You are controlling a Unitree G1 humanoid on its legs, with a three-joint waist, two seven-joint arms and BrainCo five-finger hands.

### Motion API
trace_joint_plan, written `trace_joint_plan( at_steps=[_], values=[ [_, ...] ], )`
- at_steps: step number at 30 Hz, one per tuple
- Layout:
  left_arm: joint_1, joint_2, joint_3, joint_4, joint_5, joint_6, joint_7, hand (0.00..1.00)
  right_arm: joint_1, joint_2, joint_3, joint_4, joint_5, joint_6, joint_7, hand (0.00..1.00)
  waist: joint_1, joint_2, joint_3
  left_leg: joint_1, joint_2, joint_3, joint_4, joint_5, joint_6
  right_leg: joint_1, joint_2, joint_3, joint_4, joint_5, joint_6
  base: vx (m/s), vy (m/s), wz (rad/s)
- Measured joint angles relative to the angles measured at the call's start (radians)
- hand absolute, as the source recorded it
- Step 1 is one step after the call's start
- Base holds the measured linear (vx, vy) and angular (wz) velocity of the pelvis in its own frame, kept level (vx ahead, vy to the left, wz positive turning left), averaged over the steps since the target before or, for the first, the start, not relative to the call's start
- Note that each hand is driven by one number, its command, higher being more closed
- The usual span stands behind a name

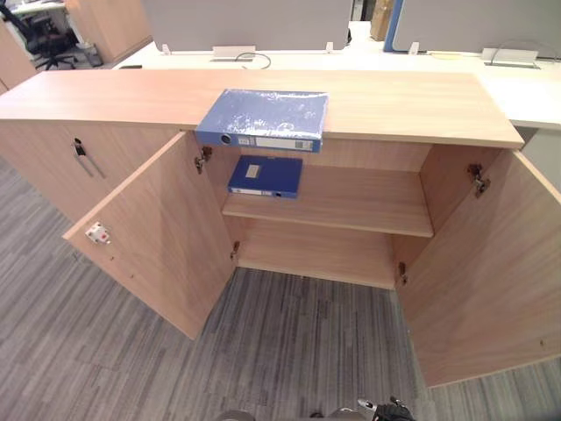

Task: Walk over to the cabinet, pick up the folder, carry it to the office cabinet, place the folder inside the office cabinet, then close the office cabinet door

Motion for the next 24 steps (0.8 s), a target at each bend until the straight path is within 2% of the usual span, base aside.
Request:
trace_joint_plan(
  at_steps=[1, 2, 4, 5, 9, 10, 11, 12, 13, 14, 15, 16, 18, 24],
  values=[
    [0.0, -0.007, 0.016, -0.005, -0.008, 0.001, -0.001, 0.0, 0.003, 0.002, 0.002, 0.0, 0.011, 0.0, 0.0, 0.0, 0.003, 0.001, -0.001, -0.067, 0.041, 0.006, 0.191, -0.001, -0.008, 0.038, 0.028, -0.001, -0.02, 0.008, -0.014, 0.32, -0.135, -0.23],
    [-0.001, -0.005, 0.015, -0.008, -0.008, 0.001, -0.003, 0.0, 0.006, 0.003, 0.004, 0.0, 0.019, 0.0, 0.0, 0.0, 0.009, 0.0, 0.0, -0.099, 0.075, 0.033, 0.313, -0.002, -0.007, 0.075, 0.041, 0.0, -0.031, 0.011, -0.018, 0.26, -0.089, -0.27],
    [0.001, 0.001, 0.002, -0.008, -0.008, 0.002, -0.003, 0.0, 0.007, 0.0, 0.005, 0.001, 0.021, 0.0, -0.005, 0.0, 0.016, 0.003, 0.006, -0.13, 0.088, 0.07, 0.376, -0.014, 0.014, 0.114, 0.043, 0.014, -0.058, 0.011, -0.018, 0.24, -0.03, -0.29],
    [-0.005, 0.001, -0.019, -0.007, -0.008, 0.0, -0.003, 0.0, -0.013, -0.003, -0.008, 0.012, 0.02, 0.001, -0.008, 0.0, 0.021, 0.0, 0.012, -0.155, 0.084, 0.108, 0.339, -0.028, 0.038, 0.142, 0.034, 0.04, -0.08, 0.012, -0.018, 0.27, 0.014, -0.36],
    [-0.008, 0.016, -0.059, -0.004, -0.008, 0.0, -0.003, 0.0, -0.051, -0.002, -0.004, 0.041, 0.019, 0.003, -0.009, 0.0, 0.032, -0.004, 0.027, -0.164, 0.029, 0.113, 0.072, -0.029, 0.061, 0.167, -0.011, 0.083, -0.078, 0.017, -0.009, 0.3, 0.124, -0.41],
    [-0.008, 0.018, -0.065, -0.001, -0.008, -0.002, -0.003, 0.0, -0.061, -0.002, 0.003, 0.041, 0.019, 0.003, -0.009, 0.0, 0.034, -0.005, 0.027, -0.16, 0.006, 0.101, -0.084, 0.023, 0.081, 0.179, -0.032, 0.102, -0.079, 0.019, -0.004, 0.25, 0.166, -0.34],
    [-0.007, 0.021, -0.076, 0.008, -0.007, -0.002, -0.003, 0.0, -0.063, -0.003, 0.004, 0.041, 0.019, 0.003, -0.008, 0.0, 0.034, 0.0, 0.025, -0.144, -0.008, 0.088, -0.197, 0.121, 0.088, 0.188, -0.036, 0.112, -0.086, 0.021, 0.024, 0.31, 0.236, -0.4],
    [0.001, 0.019, -0.088, 0.018, -0.006, -0.003, -0.004, 0.0, -0.062, -0.007, 0.005, 0.041, 0.019, 0.003, -0.008, 0.0, 0.036, 0.013, 0.017, -0.128, -0.008, 0.06, -0.302, 0.287, 0.082, 0.202, -0.026, 0.126, -0.103, 0.021, 0.054, 0.32, 0.249, -0.23],
    [-0.01, 0.05, -0.095, 0.031, -0.004, -0.003, -0.009, 0.0, -0.062, 0.011, 0.011, 0.046, 0.018, 0.003, -0.008, 0.0, 0.033, -0.016, 0.015, -0.107, -0.042, 0.051, -0.335, 0.283, 0.08, 0.225, -0.051, 0.137, -0.134, 0.018, 0.086, 0.31, 0.237, -0.15],
    [-0.013, 0.058, -0.1, 0.035, -0.001, -0.003, -0.012, 0.0, -0.062, 0.015, 0.011, 0.047, 0.018, 0.003, -0.007, 0.0, 0.033, -0.028, 0.011, -0.088, -0.057, 0.057, -0.384, 0.291, 0.084, 0.22, -0.073, 0.14, -0.138, 0.029, 0.104, 0.3, 0.24, -0.11],
    [-0.014, 0.063, -0.1, 0.036, 0.003, -0.003, -0.016, 0.0, -0.064, 0.018, 0.011, 0.043, 0.018, 0.002, -0.007, 0.0, 0.034, -0.039, 0.009, -0.032, -0.089, 0.081, -0.493, 0.334, 0.098, 0.213, -0.104, 0.153, -0.136, 0.052, 0.112, 0.31, 0.28, -0.2],
    [-0.011, 0.063, -0.1, 0.047, 0.003, -0.002, -0.02, 0.0, -0.062, 0.018, 0.011, 0.04, 0.019, 0.001, -0.006, 0.0, 0.034, -0.035, 0.006, 0.033, -0.119, 0.096, -0.603, 0.373, 0.111, 0.214, -0.123, 0.162, -0.133, 0.068, 0.117, 0.25, 0.244, -0.23],
    [-0.007, 0.067, -0.101, 0.061, 0.005, -0.002, -0.026, 0.0, -0.055, 0.028, 0.011, 0.04, 0.02, 0.001, -0.005, 0.0, 0.029, -0.035, -0.006, 0.1, -0.152, 0.107, -0.722, 0.41, 0.125, 0.219, -0.146, 0.178, -0.133, 0.074, 0.118, 0.17, 0.182, -0.18],
    [-0.015, 0.085, -0.139, 0.064, -0.006, -0.002, -0.048, 0.0, -0.049, 0.035, 0.004, 0.04, 0.019, 0.001, 0.002, 0.0, 0.017, -0.038, -0.017, 0.102, -0.176, 0.099, -0.722, 0.398, 0.139, 0.229, -0.163, 0.172, -0.146, 0.101, 0.122, 0.08, 0.104, 0.03]
  ],
)
